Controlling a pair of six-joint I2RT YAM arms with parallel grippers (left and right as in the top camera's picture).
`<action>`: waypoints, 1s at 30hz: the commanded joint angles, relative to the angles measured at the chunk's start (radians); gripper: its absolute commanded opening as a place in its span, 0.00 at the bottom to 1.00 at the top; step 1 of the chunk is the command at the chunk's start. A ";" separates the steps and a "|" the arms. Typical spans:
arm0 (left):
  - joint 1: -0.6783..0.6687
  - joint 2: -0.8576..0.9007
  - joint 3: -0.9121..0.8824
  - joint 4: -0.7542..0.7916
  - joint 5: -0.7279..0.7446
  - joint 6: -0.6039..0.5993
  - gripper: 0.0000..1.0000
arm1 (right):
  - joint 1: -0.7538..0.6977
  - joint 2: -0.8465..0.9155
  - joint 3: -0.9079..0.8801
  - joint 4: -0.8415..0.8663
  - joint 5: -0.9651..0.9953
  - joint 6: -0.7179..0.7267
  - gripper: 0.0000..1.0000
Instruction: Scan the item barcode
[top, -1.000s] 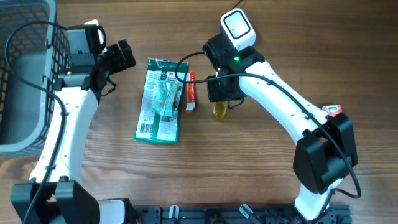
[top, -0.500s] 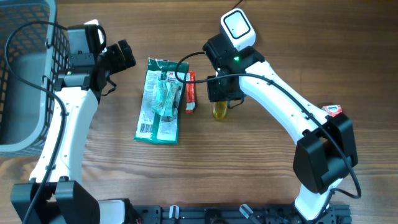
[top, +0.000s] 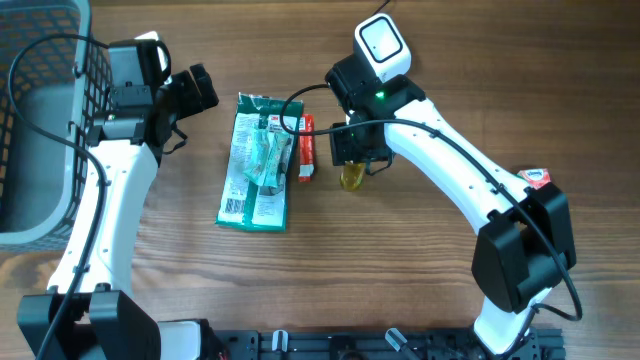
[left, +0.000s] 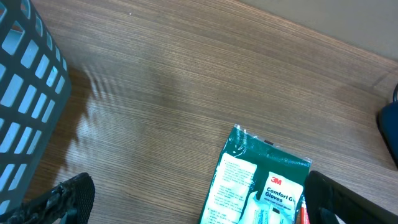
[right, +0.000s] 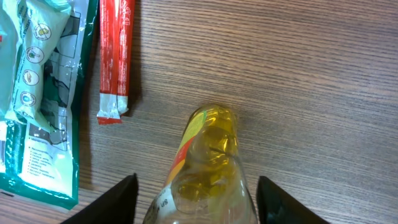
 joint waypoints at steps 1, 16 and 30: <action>0.004 0.000 0.006 0.000 -0.010 0.009 1.00 | 0.006 -0.033 0.009 -0.008 -0.013 -0.002 0.67; 0.004 0.000 0.006 0.000 -0.010 0.009 1.00 | 0.056 -0.048 0.009 0.005 -0.010 0.024 1.00; 0.004 0.000 0.006 0.000 -0.010 0.009 1.00 | 0.071 -0.112 0.010 0.004 0.032 0.031 1.00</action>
